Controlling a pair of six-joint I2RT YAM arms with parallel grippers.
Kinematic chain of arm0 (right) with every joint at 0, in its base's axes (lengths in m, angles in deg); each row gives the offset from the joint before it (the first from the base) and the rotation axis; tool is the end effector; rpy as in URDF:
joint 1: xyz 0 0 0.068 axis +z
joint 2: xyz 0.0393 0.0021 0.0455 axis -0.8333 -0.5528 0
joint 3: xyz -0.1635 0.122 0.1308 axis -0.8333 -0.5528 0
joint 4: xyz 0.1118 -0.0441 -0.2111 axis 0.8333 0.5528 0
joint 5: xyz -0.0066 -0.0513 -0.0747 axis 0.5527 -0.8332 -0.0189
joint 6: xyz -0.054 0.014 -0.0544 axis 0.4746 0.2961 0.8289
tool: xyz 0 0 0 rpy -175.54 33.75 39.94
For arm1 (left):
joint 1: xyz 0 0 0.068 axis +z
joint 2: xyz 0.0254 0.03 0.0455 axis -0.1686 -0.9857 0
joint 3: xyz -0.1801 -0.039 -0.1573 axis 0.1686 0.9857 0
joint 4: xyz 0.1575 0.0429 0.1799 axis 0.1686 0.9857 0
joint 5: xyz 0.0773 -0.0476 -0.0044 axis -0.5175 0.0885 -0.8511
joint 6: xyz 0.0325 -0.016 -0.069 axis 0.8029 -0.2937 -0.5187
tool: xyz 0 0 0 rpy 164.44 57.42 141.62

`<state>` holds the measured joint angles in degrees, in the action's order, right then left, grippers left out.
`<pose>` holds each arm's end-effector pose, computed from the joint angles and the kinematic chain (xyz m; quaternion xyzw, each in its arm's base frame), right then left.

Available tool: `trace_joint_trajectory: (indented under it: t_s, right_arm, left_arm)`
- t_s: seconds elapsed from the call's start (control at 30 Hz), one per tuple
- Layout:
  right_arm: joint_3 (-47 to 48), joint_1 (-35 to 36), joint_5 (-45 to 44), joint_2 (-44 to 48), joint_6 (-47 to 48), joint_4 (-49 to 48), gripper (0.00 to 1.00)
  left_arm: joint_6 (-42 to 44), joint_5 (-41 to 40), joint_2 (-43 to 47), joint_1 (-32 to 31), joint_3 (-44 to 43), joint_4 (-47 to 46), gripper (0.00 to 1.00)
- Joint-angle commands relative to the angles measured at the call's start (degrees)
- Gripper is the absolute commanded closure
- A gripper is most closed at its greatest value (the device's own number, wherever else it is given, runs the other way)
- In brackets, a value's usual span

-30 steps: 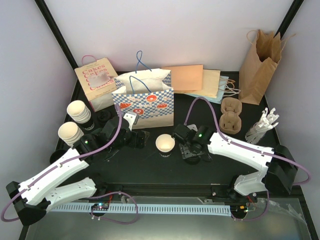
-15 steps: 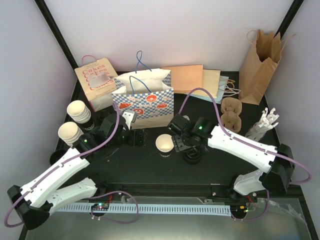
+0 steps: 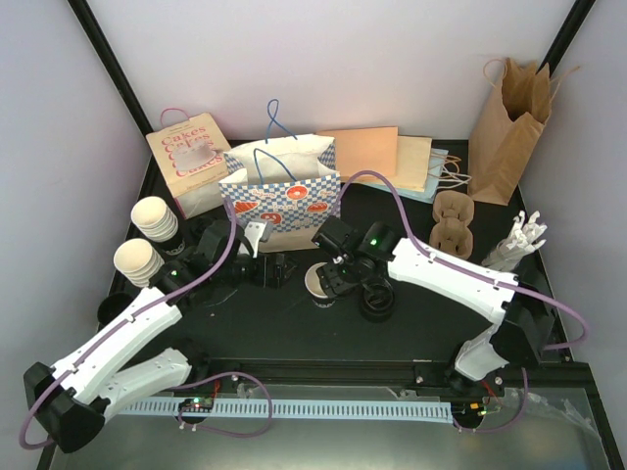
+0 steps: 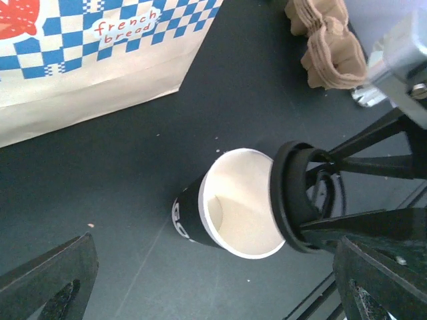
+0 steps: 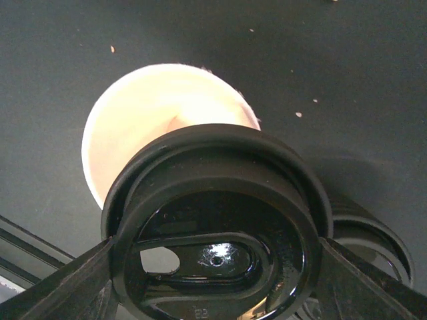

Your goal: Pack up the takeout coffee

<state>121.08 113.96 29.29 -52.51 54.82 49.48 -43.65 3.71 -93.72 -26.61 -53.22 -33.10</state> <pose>0.1565 0.2356 0.2267 -0.2244 0.9610 0.0794 0.1406 0.1617 -0.1369 0.2474 0.1082 0.8921 -0.3125 0.3078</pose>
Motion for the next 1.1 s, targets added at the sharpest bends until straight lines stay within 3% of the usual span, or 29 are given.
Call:
trace_joint_trajectory:
  t_s: [0.0, 0.13, 0.47, 0.77, 0.87, 1.07]
  right_arm:
    - [2.21, 0.32, 0.72, -1.80, 1.53, -3.12, 0.23]
    - [3.48, 0.31, -0.05, -4.13, 1.96, -3.75, 0.23]
    - [5.13, 0.38, -0.30, -6.97, 2.77, -4.08, 0.23]
    - [7.43, 1.45, -0.79, -8.39, 4.29, -2.31, 0.23]
    - [8.12, 1.82, -0.74, -9.37, 4.70, -1.71, 0.23]
    - [9.62, 2.71, -2.75, -10.95, 4.47, 0.62, 0.23]
  left_arm:
    - [-1.97, 5.93, -0.19, 1.61, 1.18, -4.62, 0.01]
    - [-3.15, 8.87, -0.28, 3.10, 2.64, -6.52, 0.02]
    - [-4.46, 9.74, -2.12, 5.88, 4.25, -5.76, 0.17]
    - [-3.50, 14.10, -10.66, 7.79, 3.46, -3.29, 0.51]
    - [-3.84, 15.45, -11.62, 7.77, 4.36, -5.25, 0.57]
    - [-3.94, 16.08, -12.91, 7.82, 4.93, -7.06, 0.59]
